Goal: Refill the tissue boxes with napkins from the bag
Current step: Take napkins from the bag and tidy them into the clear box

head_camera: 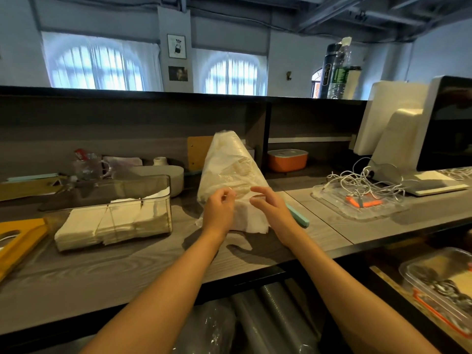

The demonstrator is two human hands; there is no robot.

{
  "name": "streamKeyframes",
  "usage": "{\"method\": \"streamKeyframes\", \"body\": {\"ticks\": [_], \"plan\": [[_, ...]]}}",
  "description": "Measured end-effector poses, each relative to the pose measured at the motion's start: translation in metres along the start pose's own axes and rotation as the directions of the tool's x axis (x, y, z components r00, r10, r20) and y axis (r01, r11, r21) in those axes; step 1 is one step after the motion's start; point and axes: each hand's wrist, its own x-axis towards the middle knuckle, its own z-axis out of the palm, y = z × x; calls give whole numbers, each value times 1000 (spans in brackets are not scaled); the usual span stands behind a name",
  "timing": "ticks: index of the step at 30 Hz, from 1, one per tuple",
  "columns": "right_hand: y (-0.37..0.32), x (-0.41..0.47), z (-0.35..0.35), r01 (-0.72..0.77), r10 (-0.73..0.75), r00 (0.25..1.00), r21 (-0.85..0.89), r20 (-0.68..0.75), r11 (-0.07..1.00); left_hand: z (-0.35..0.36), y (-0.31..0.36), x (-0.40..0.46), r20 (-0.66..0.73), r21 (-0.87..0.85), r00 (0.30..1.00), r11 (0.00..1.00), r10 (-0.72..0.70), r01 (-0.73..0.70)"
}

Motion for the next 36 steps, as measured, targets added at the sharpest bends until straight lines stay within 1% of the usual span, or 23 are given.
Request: {"method": "streamKeyframes", "body": {"ticks": [2, 6, 9, 12, 14, 16, 17, 19, 21, 22, 24, 27, 29, 30, 32, 34, 36], "plan": [[-1, 0, 0, 27, -28, 999, -30, -15, 999, -1, -1, 1, -41, 24, 999, 999, 22, -21], [0, -1, 2, 28, -23, 999, -143, 31, 989, 2, -2, 4, -22, 82, 998, 995, 51, -50], [3, -2, 0, 49, -37, 997, -175, 71, 983, 2, -3, 3, -9, 53, 999, 998, 32, -31], [1, -3, -1, 66, -40, 993, -249, 108, 966, 1, -3, 3, 30, 39, 999, 999, 17, -18], [0, -3, 0, 52, -26, 995, -267, 99, 962, -1, -3, 3, 40, 37, 999, 999, 24, -25], [0, -1, -3, 44, -33, 998, -261, 44, 964, -1, -4, 2, 44, 40, 998, 998, 51, -53], [1, 0, -5, 39, -39, 999, -231, 4, 972, -1, -5, 1, 52, 45, 997, 997, 56, -58], [2, 2, -9, 27, -34, 997, -92, -75, 995, -3, -3, -1, 107, 29, 992, 998, 61, -64], [1, 3, -11, 28, -24, 991, 31, -128, 999, -4, 0, -3, 182, 9, 981, 997, 72, -75], [1, 4, -12, 23, -15, 990, 58, -143, 998, -5, 1, -3, 201, -8, 977, 997, 73, -73], [1, 5, -12, 2, 8, 991, 72, -131, 997, -6, 2, -4, 240, -61, 967, 996, 82, -70], [2, 4, -9, -68, 73, 997, 108, -38, 992, -5, 3, -6, 301, -55, 949, 996, 90, -77], [3, 5, -9, -117, 121, 993, 160, -14, 980, -5, 2, -4, 271, -58, 960, 997, 66, -52], [2, 5, -9, -130, 136, 991, 197, -18, 972, -6, 2, -3, 246, -71, 969, 997, 38, -22], [2, 4, -10, -117, 131, 991, 242, -41, 963, -9, 4, -3, 236, -117, 969, 988, -71, 101], [2, 5, -13, -78, 98, 993, 265, -62, 961, -12, 4, -1, 343, -152, 923, 960, -172, 235], [2, 4, -14, -59, 85, 994, 324, -67, 944, -16, 6, -2, 475, -133, 858, 948, -195, 290]]}}
